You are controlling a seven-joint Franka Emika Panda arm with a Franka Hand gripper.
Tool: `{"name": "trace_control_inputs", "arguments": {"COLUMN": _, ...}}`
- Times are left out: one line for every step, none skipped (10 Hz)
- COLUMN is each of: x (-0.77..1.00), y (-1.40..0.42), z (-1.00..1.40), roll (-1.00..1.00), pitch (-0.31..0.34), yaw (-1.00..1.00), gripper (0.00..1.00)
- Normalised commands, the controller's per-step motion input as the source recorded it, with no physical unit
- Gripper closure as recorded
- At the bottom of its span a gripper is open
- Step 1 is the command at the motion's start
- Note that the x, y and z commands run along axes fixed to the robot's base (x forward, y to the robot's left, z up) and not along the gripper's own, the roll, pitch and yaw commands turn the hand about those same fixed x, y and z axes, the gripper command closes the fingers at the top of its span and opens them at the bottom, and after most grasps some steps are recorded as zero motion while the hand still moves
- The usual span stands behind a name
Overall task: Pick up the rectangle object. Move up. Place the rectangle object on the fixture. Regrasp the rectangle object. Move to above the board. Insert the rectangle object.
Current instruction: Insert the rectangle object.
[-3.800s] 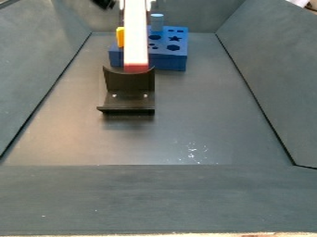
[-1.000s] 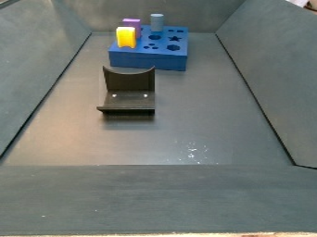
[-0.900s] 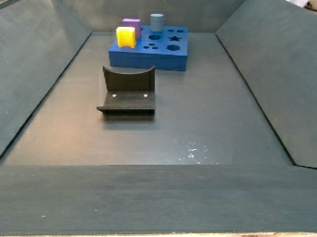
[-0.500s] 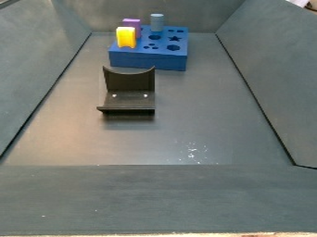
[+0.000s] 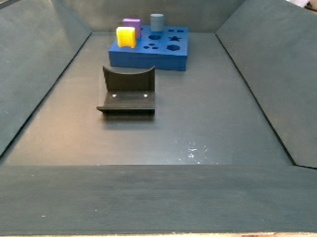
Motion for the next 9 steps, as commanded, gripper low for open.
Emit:
{"name": "trace_control_inputs", "arguments": {"x": 0.67, "y": -0.2, "z": 0.49, "roll": 0.31, "pitch": 0.211, "yaw": 0.0, "gripper": 1.0}}
{"name": "trace_control_inputs", "arguments": {"x": 0.83, "y": -0.02, "z": 0.56, "roll": 0.23, "pitch": 0.187, "yaw": 0.0, "gripper": 1.0}}
{"name": "trace_control_inputs", "arguments": {"x": 0.8, "y": 0.0, "z": 0.61, "roll": 0.21, "pitch": 0.224, "yaw": 0.0, "gripper": 1.0}}
{"name": "trace_control_inputs", "arguments": {"x": 0.78, "y": 0.0, "z": 0.63, "roll": 0.21, "pitch": 0.256, "yaw": 0.0, "gripper": 1.0}}
{"name": "trace_control_inputs", "arguments": {"x": 0.87, "y": -0.04, "z": 0.11, "roll": 0.19, "pitch": 0.211, "yaw": 0.0, "gripper": 1.0}}
{"name": "trace_control_inputs", "arguments": {"x": 0.26, "y": -0.82, "z": -0.3, "roll": 0.35, "pitch": 0.06, "yaw": 0.0, "gripper": 1.0}}
{"name": "trace_control_inputs", "arguments": {"x": 0.18, "y": -0.89, "z": -0.43, "roll": 0.32, "pitch": 0.047, "yaw": 0.0, "gripper": 1.0}}
{"name": "trace_control_inputs", "arguments": {"x": 0.45, "y": -0.68, "z": -0.8, "roll": 0.25, "pitch": 0.0, "yaw": -0.03, "gripper": 1.0}}
{"name": "trace_control_inputs", "arguments": {"x": 0.53, "y": -0.57, "z": -0.71, "roll": 0.27, "pitch": 0.0, "yaw": 0.0, "gripper": 1.0}}
